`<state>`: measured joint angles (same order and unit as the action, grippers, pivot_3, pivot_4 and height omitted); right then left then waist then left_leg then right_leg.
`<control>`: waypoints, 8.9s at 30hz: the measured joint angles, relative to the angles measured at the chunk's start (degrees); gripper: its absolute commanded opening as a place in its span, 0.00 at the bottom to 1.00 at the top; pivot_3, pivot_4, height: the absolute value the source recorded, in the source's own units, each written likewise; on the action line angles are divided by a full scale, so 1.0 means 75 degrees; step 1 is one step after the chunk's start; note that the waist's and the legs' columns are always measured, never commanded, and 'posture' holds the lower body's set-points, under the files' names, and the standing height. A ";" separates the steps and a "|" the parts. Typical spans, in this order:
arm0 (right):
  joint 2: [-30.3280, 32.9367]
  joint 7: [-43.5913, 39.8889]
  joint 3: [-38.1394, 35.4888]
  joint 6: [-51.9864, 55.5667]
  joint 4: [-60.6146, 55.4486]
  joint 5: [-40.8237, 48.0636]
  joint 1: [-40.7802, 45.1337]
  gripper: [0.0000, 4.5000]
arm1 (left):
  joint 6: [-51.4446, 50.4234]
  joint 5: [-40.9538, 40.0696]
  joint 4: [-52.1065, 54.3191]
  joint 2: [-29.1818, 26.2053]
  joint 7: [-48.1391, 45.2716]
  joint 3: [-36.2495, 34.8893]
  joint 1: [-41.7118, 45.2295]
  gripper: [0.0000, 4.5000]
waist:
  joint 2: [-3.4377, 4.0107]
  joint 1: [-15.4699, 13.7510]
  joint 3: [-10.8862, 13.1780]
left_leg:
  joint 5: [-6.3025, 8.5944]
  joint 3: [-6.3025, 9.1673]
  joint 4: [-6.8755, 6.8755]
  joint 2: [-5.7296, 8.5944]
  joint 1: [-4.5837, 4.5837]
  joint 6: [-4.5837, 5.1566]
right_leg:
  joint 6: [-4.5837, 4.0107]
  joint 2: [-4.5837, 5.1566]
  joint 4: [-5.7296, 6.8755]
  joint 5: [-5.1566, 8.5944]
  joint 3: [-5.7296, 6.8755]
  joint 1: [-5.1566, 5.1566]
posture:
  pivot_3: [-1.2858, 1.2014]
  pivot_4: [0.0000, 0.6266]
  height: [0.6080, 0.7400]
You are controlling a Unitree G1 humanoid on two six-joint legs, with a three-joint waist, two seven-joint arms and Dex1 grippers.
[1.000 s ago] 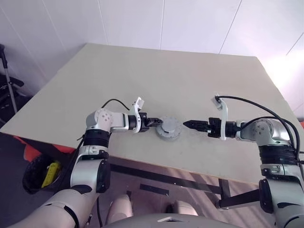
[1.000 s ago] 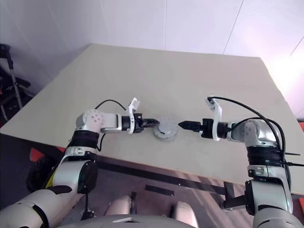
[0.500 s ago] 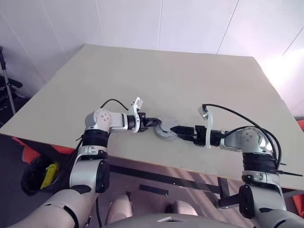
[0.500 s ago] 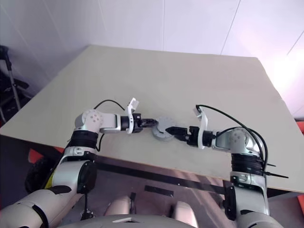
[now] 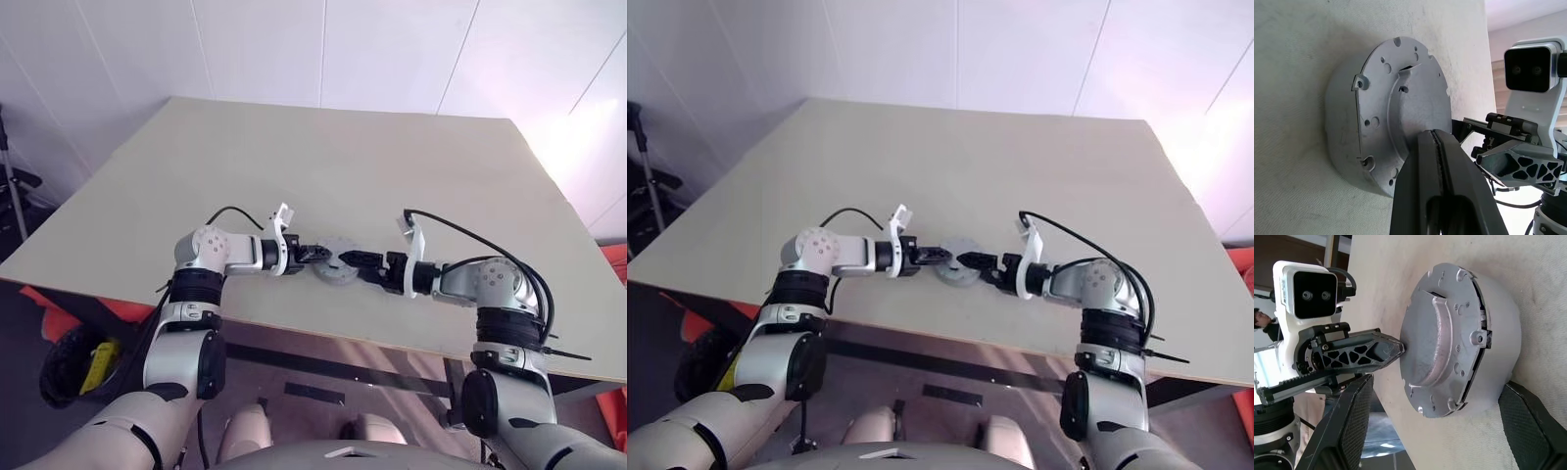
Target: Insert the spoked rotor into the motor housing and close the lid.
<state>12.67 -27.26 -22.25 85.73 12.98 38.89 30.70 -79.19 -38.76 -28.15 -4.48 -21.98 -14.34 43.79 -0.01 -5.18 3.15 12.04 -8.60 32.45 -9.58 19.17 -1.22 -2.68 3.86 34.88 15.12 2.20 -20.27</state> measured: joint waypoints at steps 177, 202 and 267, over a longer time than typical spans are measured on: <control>-0.1920 0.3051 -0.2892 -0.3631 0.3356 0.1635 0.2572 0.25 | 0.3159 -0.1580 0.1967 -0.0166 0.0852 -0.2064 -0.1346 0.00 | 0.0034 -0.0070 0.0039 | -0.0085 0.0017 0.0064 -0.0148 0.0272 -0.0133 | -0.0079 -0.0145 0.0059 -0.0091 0.0104 -0.0257 | 0.52 0.00 1.00; -0.1929 0.3200 -0.2574 -0.3178 0.2897 0.2898 0.2655 0.25 | 0.2107 -0.3834 0.2319 -0.0260 0.1380 -0.2327 -0.1859 0.93 | 0.0031 -0.0116 0.0041 | -0.0083 0.0022 0.0090 -0.0151 0.0272 -0.0137 | -0.0077 -0.0143 0.0102 -0.0092 0.0112 -0.0259 | 0.52 0.00 1.00; -0.1688 0.3139 -0.1131 -0.1719 0.2162 0.4032 0.2004 0.25 | 0.2098 -0.5364 0.1259 -0.0675 0.1230 -0.1759 -0.1703 0.52 | 0.0027 -0.0338 0.0039 | -0.0085 0.0027 0.0116 -0.0149 0.0266 -0.0143 | -0.0055 -0.0138 0.0115 -0.0104 0.0112 -0.0246 | 0.52 0.00 1.00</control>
<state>0.01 -3.72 -30.73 72.84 29.20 69.12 45.73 -63.46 -78.99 -18.71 -9.55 -12.76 -27.53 31.02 0.19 -7.72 3.44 11.41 -8.40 33.32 -10.70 21.16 -2.30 -3.10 2.83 35.74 14.34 3.04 -22.11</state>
